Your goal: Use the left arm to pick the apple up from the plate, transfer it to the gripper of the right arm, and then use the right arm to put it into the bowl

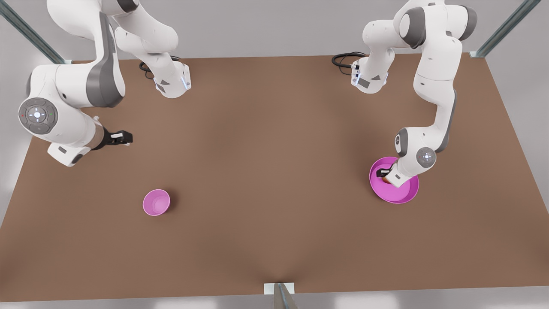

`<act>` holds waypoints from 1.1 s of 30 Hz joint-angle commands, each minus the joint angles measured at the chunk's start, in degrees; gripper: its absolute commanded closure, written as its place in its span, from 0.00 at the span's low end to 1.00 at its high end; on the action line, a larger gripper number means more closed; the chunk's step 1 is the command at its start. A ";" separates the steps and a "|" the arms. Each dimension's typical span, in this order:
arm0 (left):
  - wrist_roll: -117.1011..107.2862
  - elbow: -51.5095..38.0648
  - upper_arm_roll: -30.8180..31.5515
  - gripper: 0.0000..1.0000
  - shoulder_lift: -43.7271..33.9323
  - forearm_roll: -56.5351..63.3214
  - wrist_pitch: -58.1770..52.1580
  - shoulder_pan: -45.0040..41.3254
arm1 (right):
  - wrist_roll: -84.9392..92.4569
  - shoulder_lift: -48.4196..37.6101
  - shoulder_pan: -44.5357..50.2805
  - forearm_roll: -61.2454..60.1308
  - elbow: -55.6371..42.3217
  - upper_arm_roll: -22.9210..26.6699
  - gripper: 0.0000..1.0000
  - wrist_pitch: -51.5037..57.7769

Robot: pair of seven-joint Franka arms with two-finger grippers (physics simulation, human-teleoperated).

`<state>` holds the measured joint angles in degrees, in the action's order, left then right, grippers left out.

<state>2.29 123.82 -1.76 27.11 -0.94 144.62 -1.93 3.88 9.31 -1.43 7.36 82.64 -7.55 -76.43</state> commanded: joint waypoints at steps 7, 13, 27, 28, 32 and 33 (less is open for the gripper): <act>-0.18 -0.15 0.00 0.21 0.05 0.06 0.49 0.26 | 0.08 0.18 -0.07 0.81 -0.02 -0.01 0.00 0.14; -0.44 -0.77 0.00 0.24 -2.76 -3.70 -4.24 -0.44 | -0.01 0.27 0.37 1.34 -0.02 -0.01 0.00 0.23; -13.09 -51.91 26.19 0.25 22.27 -45.37 -53.73 -0.62 | 10.09 19.86 1.69 -26.33 -10.75 -1.15 0.00 -3.19; -15.20 -54.91 28.56 0.26 24.39 -45.37 -52.69 -1.49 | 11.41 23.73 1.60 -38.01 -10.83 -1.24 0.00 -3.55; -12.59 -65.63 30.15 0.26 34.67 -54.42 -44.43 -5.54 | 36.00 38.76 0.55 -56.14 -15.58 -3.08 0.00 -4.51; -9.06 -65.63 30.06 0.26 34.76 -57.48 -43.90 -5.54 | 38.74 38.94 0.64 -56.32 -15.41 -4.23 0.00 -7.05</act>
<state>-3.19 58.86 28.28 61.16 -51.28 100.41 -7.36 13.66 47.18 -0.73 -39.09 67.61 -11.45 -80.38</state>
